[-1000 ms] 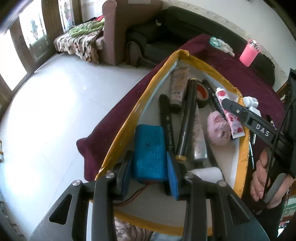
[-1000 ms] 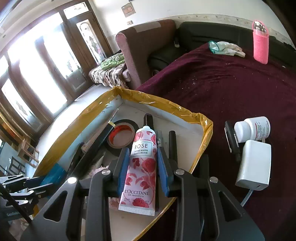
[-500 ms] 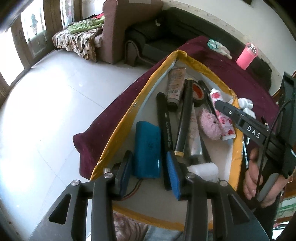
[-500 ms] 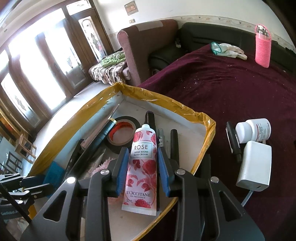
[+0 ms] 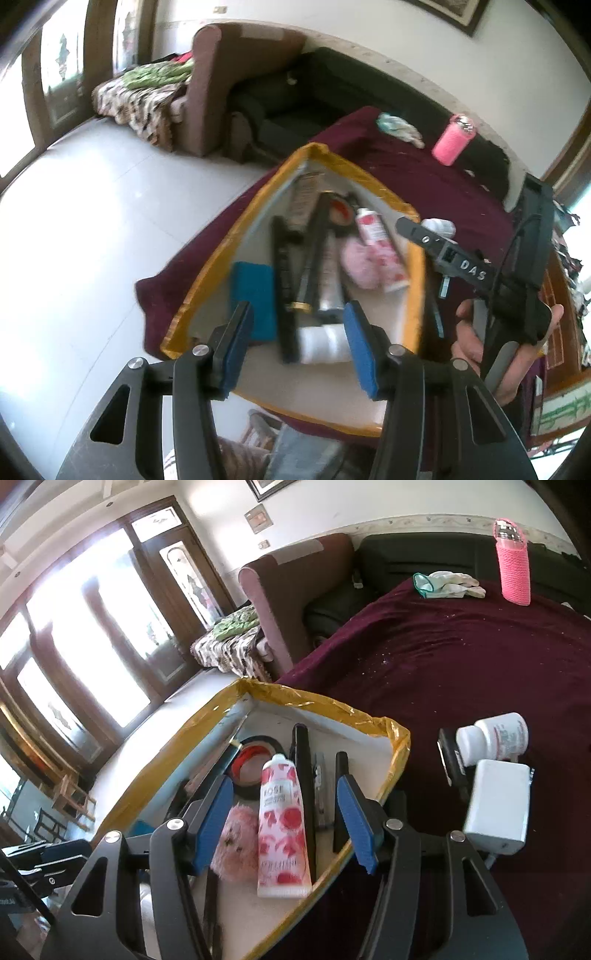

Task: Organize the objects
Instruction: 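Open both tools to drop the tube and battery into the tray, then grasp a clear pen with the right tool while the left tool reaches for the white charger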

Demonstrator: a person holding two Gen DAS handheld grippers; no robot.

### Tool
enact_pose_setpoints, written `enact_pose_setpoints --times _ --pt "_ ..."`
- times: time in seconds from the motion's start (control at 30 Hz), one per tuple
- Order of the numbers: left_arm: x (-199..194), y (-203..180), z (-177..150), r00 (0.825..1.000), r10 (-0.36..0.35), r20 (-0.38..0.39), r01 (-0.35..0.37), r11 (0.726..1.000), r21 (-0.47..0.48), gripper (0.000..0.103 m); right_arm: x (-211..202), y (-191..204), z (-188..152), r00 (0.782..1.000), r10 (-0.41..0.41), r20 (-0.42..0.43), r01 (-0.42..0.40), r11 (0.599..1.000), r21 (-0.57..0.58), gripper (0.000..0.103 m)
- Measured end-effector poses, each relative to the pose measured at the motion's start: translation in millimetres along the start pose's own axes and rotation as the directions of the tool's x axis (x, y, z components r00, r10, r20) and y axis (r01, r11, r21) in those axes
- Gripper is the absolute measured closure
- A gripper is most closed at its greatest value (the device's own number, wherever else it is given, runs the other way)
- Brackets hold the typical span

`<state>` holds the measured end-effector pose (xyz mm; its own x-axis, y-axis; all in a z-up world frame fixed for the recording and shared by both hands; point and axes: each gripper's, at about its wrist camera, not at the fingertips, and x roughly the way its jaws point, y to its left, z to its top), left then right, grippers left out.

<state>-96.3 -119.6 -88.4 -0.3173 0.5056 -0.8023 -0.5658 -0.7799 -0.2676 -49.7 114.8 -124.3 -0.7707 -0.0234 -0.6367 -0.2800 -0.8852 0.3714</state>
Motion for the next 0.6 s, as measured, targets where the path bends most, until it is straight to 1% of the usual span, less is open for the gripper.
enact_pose_setpoints --times 0.03,0.1,0.2,0.23,0.33,0.43,0.5,0.57,0.6 --pt "-2.8 -6.9 -1.5 1.000 -0.025 0.008 0.025 1.000 0.014 0.058 -5.3 -0.9 -0.8 1.000 -0.011 -0.007 0.011 1.000 -0.001 0.045" --pt "-6.3 -20.0 -4.0 0.998 -0.051 0.021 0.050 0.998 0.043 0.058 -16.2 -3.7 -3.3 1.000 -0.027 -0.006 0.027 1.000 0.000 0.045" --pt "-6.6 -42.5 -8.4 0.995 -0.091 0.030 0.088 0.992 0.091 0.058 -33.3 -17.8 -8.7 1.000 -0.012 -0.028 0.013 0.999 0.037 0.045" --pt "-3.9 -49.7 -9.9 0.994 -0.109 0.021 0.107 0.989 0.099 0.058 -39.5 -24.1 -10.5 0.999 -0.014 -0.030 0.016 0.999 0.048 0.045" --pt "7.5 -70.0 -14.5 0.987 -0.158 -0.016 0.159 0.980 0.119 0.058 -59.8 -48.3 -19.1 0.998 -0.056 -0.035 0.059 0.995 0.081 0.045" --pt "16.5 -89.8 -21.4 0.981 -0.189 -0.045 0.194 0.971 0.140 0.058 -72.1 -72.0 -27.3 0.994 -0.103 -0.042 0.108 0.986 0.131 0.045" --pt "18.9 -100.1 -26.0 0.977 -0.206 -0.060 0.213 0.966 0.150 0.058 -78.5 -88.1 -33.7 0.991 -0.118 -0.056 0.126 0.977 0.171 0.045" --pt "21.0 -109.6 -28.4 0.974 -0.213 -0.073 0.223 0.960 0.172 0.058 -81.6 -101.2 -39.5 0.987 -0.144 -0.069 0.155 0.967 0.200 0.047" --pt "20.5 -112.9 -29.8 0.974 -0.213 -0.074 0.224 0.958 0.181 0.058 -81.6 -105.2 -40.6 0.986 -0.150 -0.077 0.163 0.964 0.208 0.051"
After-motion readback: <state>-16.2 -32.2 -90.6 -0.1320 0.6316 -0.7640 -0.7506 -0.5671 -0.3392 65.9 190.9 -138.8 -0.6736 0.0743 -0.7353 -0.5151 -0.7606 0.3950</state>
